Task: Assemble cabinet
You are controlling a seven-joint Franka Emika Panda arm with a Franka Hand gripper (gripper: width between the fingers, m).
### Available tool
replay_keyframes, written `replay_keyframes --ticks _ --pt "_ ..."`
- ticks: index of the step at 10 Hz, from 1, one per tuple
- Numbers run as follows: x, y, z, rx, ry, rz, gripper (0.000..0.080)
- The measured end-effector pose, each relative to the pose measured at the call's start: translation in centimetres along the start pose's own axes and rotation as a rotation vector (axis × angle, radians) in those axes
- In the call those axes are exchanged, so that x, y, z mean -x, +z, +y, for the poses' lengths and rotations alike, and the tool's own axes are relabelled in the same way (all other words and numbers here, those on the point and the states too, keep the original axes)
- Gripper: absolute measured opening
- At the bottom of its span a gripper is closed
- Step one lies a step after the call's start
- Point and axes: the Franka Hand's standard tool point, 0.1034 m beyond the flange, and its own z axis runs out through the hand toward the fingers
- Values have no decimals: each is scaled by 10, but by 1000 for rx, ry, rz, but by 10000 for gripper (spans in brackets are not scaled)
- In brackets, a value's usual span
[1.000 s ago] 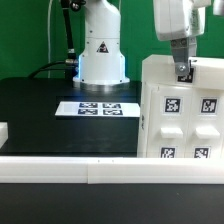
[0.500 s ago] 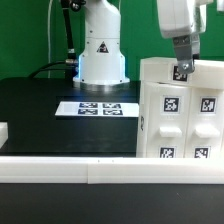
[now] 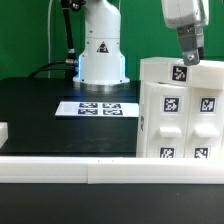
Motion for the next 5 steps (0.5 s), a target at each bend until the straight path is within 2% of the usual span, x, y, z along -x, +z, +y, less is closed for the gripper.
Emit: replay_keyframes --ticks 3,5 --pt "0 -2 -2 -6 -156 -9 797" --pt "3 -5 -3 -12 -167 -24 797"
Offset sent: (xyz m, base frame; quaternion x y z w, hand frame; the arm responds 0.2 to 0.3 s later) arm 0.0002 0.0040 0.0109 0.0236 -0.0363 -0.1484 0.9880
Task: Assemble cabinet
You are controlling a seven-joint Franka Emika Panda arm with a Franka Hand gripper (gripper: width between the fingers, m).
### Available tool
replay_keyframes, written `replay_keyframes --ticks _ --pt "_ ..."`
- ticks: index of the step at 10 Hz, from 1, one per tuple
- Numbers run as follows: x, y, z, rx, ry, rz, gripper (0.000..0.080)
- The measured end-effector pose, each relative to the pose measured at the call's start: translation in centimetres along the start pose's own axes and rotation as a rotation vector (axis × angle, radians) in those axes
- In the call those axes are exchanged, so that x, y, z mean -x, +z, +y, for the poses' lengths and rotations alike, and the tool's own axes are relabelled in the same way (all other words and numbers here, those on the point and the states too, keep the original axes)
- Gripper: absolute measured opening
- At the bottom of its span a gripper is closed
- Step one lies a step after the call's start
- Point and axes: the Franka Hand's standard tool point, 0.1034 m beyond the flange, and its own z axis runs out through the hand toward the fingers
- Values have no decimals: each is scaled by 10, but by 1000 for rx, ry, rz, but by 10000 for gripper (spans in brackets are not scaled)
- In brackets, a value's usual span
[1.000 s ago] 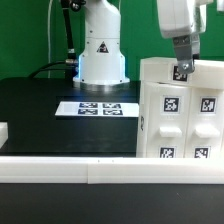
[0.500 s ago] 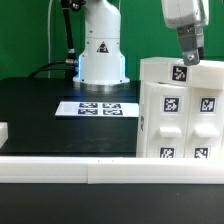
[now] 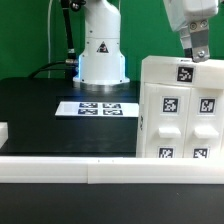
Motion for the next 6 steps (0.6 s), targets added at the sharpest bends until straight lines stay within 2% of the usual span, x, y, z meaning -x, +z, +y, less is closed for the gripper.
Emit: replay_keyframes --ticks 3,6 --pt "5 -8 -7 -14 6 -15 797" --pt "6 -6 -8 -9 -66 -9 797"
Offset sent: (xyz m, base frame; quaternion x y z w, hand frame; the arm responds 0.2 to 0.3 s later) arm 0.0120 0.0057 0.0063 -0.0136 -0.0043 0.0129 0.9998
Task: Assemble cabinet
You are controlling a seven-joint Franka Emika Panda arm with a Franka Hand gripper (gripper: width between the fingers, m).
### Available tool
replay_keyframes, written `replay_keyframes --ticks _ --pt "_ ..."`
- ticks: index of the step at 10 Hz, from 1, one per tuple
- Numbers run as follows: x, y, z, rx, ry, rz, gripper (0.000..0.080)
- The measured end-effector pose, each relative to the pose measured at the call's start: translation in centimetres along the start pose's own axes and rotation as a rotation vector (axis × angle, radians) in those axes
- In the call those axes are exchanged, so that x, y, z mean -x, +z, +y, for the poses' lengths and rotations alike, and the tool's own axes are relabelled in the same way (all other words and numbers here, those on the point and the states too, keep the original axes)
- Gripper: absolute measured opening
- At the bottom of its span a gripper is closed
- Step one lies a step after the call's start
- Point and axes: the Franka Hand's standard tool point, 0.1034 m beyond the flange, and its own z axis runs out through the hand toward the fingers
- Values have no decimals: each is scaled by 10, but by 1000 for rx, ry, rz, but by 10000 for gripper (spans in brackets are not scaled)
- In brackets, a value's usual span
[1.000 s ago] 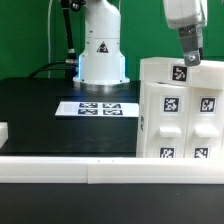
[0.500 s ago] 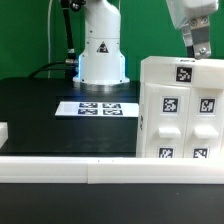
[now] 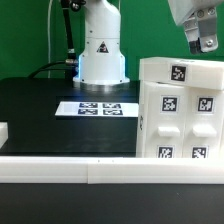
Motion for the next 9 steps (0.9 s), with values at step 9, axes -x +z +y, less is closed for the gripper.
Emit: replay_keyframes --ticks 9 --pt "-3 2 -2 70 -968 -6 797"
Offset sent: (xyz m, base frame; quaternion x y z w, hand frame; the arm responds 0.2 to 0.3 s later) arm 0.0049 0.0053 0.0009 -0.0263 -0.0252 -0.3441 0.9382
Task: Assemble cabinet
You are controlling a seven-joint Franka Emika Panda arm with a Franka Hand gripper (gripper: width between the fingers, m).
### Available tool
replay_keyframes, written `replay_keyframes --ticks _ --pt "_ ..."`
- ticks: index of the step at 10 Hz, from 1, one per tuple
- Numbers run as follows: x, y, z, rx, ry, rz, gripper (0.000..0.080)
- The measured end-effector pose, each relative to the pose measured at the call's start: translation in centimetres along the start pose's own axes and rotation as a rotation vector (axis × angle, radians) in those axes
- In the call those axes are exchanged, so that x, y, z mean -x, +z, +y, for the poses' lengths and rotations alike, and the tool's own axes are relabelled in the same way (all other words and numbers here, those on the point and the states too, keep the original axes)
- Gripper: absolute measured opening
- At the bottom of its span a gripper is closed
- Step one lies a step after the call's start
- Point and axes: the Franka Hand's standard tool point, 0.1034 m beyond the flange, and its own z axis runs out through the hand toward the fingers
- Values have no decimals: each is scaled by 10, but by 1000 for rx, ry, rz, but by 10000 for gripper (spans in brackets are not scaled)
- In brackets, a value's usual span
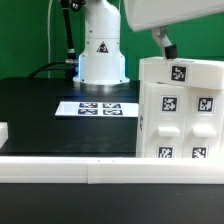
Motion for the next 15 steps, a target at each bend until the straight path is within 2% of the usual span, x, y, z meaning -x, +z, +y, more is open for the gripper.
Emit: replay_keyframes --ticks 1,2,4,6,11,15 --pt "0 0 0 3 -76 1 797" --pt "2 -2 1 51 -252 2 797" --pt "2 -3 3 65 -479 -18 797" --pt "6 1 5 103 -722 -78 797" --pt "0 2 9 97 -1044 -84 797" --pt "11 10 8 107 -1372 -110 797"
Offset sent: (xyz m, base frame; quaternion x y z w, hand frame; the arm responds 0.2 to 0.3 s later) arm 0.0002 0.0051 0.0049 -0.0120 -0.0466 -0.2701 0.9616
